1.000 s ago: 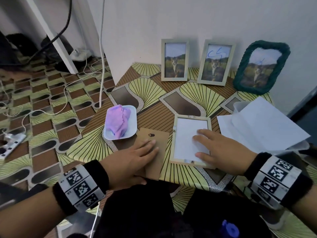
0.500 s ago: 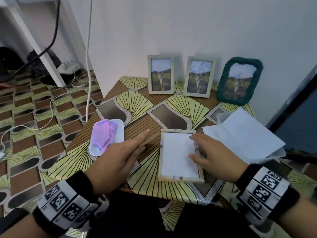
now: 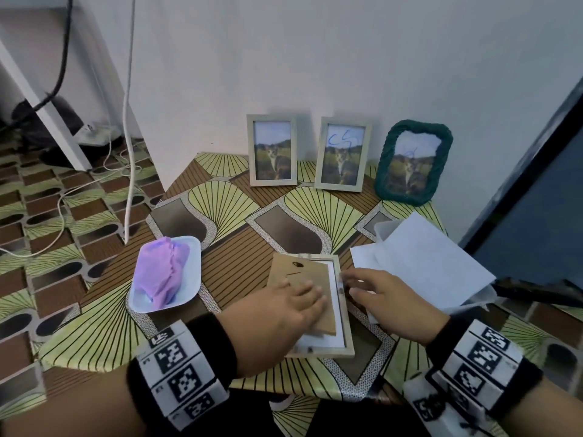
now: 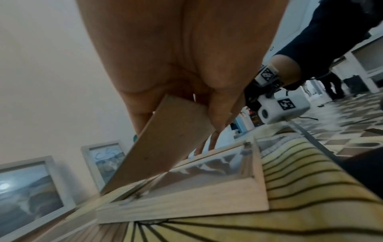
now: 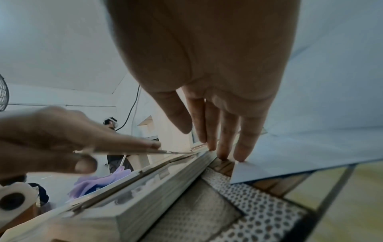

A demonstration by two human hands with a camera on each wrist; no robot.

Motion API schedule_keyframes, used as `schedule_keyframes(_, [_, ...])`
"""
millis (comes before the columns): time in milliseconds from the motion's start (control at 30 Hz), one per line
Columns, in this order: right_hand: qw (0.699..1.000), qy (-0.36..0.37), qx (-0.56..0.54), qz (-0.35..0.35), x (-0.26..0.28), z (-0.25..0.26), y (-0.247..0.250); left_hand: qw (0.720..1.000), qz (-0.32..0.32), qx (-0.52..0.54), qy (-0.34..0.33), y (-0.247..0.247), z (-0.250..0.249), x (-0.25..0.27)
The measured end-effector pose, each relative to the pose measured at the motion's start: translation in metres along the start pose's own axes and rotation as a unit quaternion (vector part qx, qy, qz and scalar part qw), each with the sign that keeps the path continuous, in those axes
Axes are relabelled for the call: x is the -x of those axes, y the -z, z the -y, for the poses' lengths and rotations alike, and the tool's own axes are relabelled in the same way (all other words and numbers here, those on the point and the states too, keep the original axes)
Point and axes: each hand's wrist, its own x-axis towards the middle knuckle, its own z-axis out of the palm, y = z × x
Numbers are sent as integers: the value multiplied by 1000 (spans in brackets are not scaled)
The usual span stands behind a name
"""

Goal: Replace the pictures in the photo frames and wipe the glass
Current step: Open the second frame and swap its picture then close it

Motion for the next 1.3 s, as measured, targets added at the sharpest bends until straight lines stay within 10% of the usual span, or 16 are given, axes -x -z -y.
schedule_keyframes(800, [996, 60, 60, -14, -5, -5, -8, 979, 59, 194, -20, -11, 15, -15])
schedule_keyframes(1033, [996, 31, -3, -80, -9, -1, -5, 978, -67, 171, 97, -13, 42, -6])
schedule_keyframes(1300, [987, 35, 156, -22, -15, 10, -11, 975, -32, 153, 160, -25, 54, 6])
